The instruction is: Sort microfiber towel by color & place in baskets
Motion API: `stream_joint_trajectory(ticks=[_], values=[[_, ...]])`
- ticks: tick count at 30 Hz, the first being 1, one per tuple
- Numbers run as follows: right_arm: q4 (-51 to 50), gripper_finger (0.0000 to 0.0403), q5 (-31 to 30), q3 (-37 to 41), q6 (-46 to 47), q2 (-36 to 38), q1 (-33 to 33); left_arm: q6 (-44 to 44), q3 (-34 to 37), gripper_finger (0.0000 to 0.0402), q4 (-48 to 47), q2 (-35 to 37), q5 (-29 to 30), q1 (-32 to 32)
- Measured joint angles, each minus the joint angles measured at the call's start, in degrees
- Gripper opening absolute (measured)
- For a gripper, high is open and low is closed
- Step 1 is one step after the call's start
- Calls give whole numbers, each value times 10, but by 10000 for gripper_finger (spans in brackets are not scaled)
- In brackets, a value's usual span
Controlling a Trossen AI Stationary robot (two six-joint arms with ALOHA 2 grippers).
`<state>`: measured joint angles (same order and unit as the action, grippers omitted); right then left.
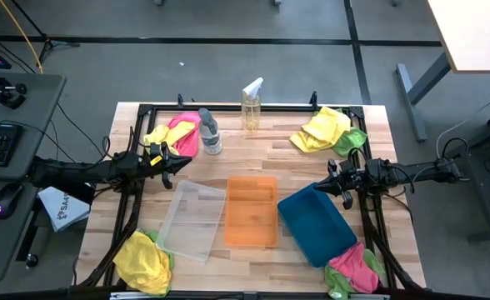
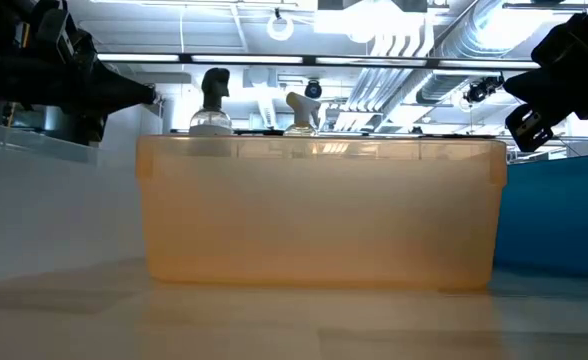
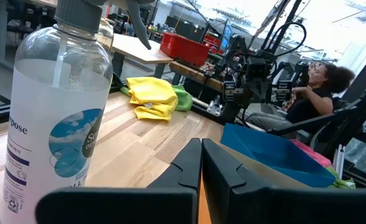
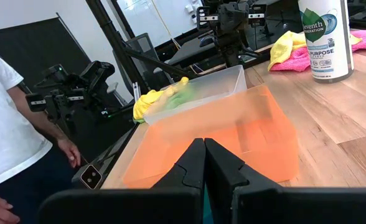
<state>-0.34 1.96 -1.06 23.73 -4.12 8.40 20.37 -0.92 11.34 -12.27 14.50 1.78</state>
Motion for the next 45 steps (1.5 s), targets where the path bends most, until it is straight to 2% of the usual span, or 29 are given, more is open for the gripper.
stream_joint_trajectory(ticks=[33, 35, 38, 42, 44, 45], values=[[2, 0, -5, 0, -19, 0, 0, 0, 0, 1, 0, 0, 0, 0], [27, 0, -31, 1, -45, 0, 0, 0, 0, 1, 0, 0, 0, 0], [122, 0, -93, 1, -11, 0, 0, 0, 0, 1, 0, 0, 0, 0], [288, 0, -272, 1, -15, 0, -5, 0, 0, 1, 0, 0, 0, 0], [377, 0, -332, 0, -8, 0, -7, 0, 0, 1, 0, 0, 0, 0], [413, 0, -344, 0, -19, -1, -10, 0, 0, 1, 0, 0, 0, 0]])
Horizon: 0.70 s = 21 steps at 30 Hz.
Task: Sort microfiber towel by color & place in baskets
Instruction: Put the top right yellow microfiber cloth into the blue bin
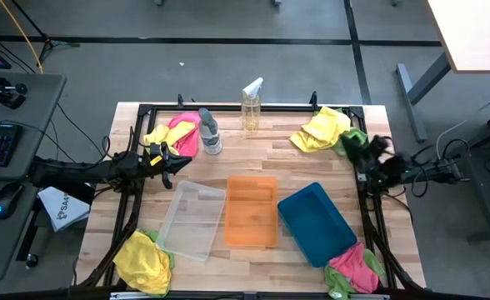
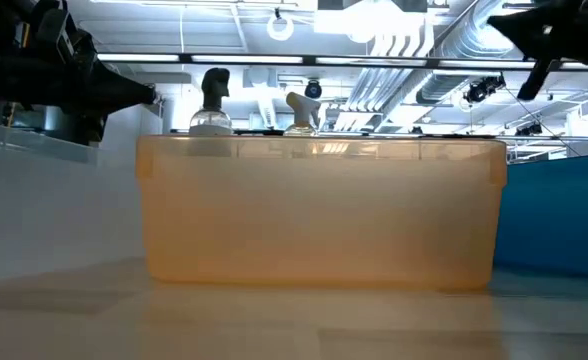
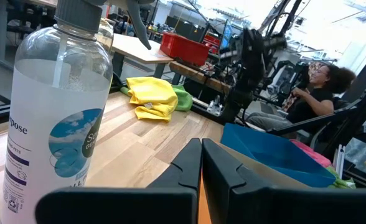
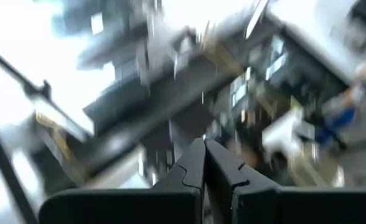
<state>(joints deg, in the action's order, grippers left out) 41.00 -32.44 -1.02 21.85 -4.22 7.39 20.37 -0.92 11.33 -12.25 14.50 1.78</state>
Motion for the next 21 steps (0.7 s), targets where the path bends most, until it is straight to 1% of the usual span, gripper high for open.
stream_joint_trajectory(ticks=[2, 4, 5, 7, 8, 10, 11, 12, 13, 14, 15, 17, 19, 21], values=[[55, 0, 20, -2, -36, -8, -7, 0, 0, 1, 0, 0, 0, 0], [50, 0, 34, -28, -55, -28, -15, 0, 0, 1, 0, 0, 0, 0], [25, 0, 25, -51, -58, -42, -20, 0, 0, 1, 0, 0, 0, 0], [-60, 0, -24, -112, -66, -90, -34, 0, 0, 1, 0, 0, 0, 0], [-115, 0, -63, -147, -65, -120, -42, 0, 0, 1, 0, 0, 0, 0], [-233, 0, -167, -218, -30, -185, -66, 0, 0, 1, 0, 0, 0, 0], [-308, 0, -217, -254, -5, -218, -83, 0, 0, 1, 0, 0, 0, 0], [-389, 0, -255, -287, 22, -249, -101, 0, 0, 1, 0, 0, 0, 0], [-471, 0, -268, -316, 53, -278, -123, 0, 0, 1, 0, 0, 0, 0], [-559, 0, -266, -346, 94, -307, -150, 0, 0, 1, 0, 0, 0, 0], [-635, 0, -245, -369, 144, -335, -179, 0, 0, 1, 0, 0, 0, 0], [-742, 2, -179, -396, 228, -389, -240, 0, 0, 1, 0, 0, 0, 0], [-793, 12, -115, -401, 249, -435, -292, 0, 0, 1, 0, 0, 0, 0], [-810, 32, -69, -399, 269, -477, -338, 0, 0, 1, 0, 0, 0, 0]])
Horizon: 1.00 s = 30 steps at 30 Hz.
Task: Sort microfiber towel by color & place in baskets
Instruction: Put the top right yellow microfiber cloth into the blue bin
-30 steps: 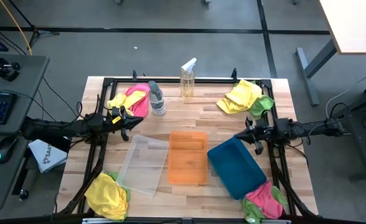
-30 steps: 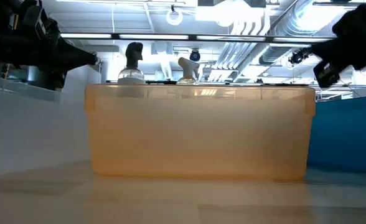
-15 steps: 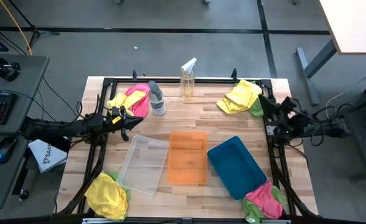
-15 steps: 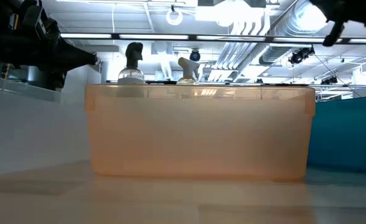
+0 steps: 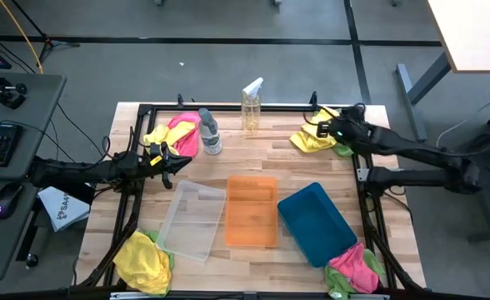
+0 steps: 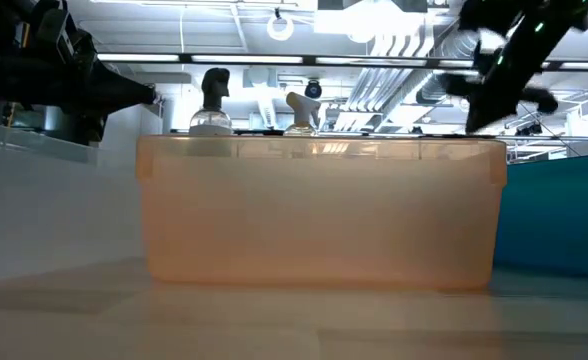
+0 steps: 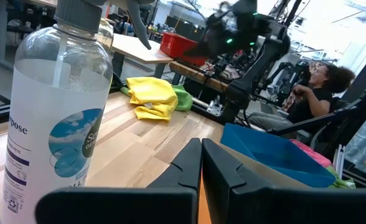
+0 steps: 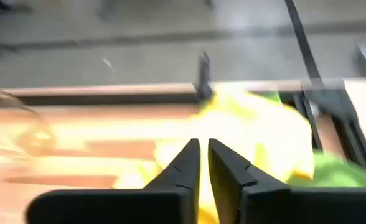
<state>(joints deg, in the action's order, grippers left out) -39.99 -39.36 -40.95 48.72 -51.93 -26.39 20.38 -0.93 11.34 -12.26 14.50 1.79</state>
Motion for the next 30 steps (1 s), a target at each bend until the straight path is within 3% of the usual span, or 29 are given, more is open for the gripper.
stream_joint_trajectory(ticks=[4, 11, 17, 21, 24, 26, 30], values=[[-32, 101, 51, 3, 74, -62, -71, 0, 0, 1, 0, 0, 0, 0], [-70, 239, 97, 3, 199, -144, -127, 0, 0, 0, 0, 0, 0, 0], [-39, 265, 127, 3, 234, -214, -149, 0, 0, 0, 0, 0, 0, 0], [-35, 264, 134, 3, 245, -249, -153, 0, 0, 0, 0, 0, 0, 0], [-33, 237, 136, 3, 245, -262, -153, 0, 0, 0, 0, 0, 0, 0], [-32, 190, 141, 3, 235, -263, -150, 0, 0, 0, 0, 0, 0, 0], [-29, 36, 144, 3, 180, -251, -142, 0, 0, 0, 0, 0, 0, 0]])
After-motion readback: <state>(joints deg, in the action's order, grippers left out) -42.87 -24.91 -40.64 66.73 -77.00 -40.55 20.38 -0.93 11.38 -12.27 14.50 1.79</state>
